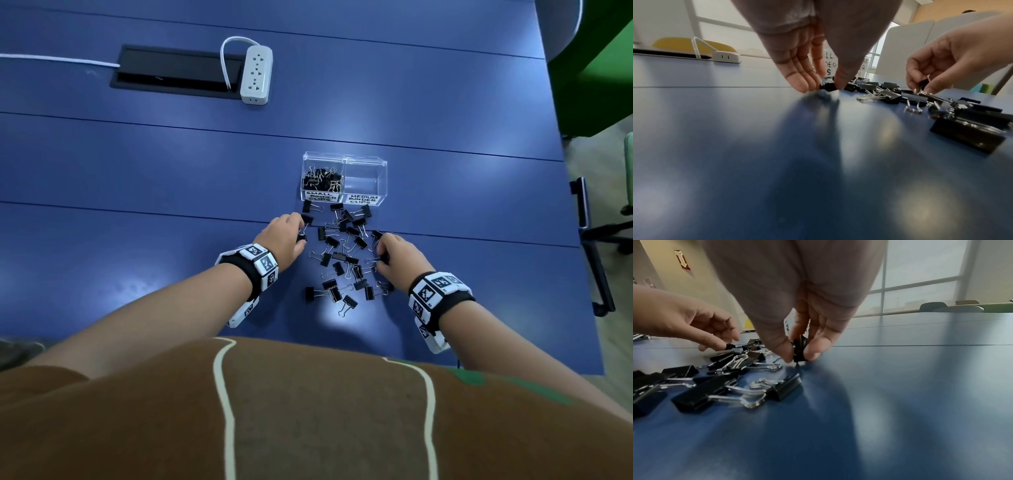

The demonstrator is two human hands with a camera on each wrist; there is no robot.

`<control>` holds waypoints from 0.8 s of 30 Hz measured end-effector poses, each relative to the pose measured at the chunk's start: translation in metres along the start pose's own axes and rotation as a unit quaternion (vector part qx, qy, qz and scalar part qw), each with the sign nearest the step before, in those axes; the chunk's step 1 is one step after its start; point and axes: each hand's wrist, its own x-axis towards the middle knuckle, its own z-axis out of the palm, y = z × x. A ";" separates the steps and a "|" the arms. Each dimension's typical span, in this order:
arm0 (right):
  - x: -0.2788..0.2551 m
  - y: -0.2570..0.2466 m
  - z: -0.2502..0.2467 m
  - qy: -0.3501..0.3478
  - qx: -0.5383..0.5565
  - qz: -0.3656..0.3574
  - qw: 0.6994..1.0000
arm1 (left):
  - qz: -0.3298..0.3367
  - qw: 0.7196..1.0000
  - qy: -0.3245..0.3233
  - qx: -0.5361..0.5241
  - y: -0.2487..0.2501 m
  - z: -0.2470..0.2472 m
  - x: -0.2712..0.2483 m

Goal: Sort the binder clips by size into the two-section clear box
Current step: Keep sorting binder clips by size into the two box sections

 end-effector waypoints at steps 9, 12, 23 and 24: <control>0.017 -0.003 -0.015 0.053 0.085 0.039 0.994 | 0.054 0.999 0.002 -0.004 0.010 -0.009 -0.003; 0.025 -0.003 -0.007 0.018 0.025 0.044 0.999 | 0.074 0.997 -0.010 0.031 0.014 -0.008 0.001; 0.022 0.002 -0.002 0.072 0.129 0.090 0.985 | -0.088 0.994 0.064 0.001 0.025 -0.008 0.028; 0.022 0.002 -0.003 0.069 0.150 0.096 0.982 | -0.097 0.993 0.062 -0.009 0.026 -0.006 0.030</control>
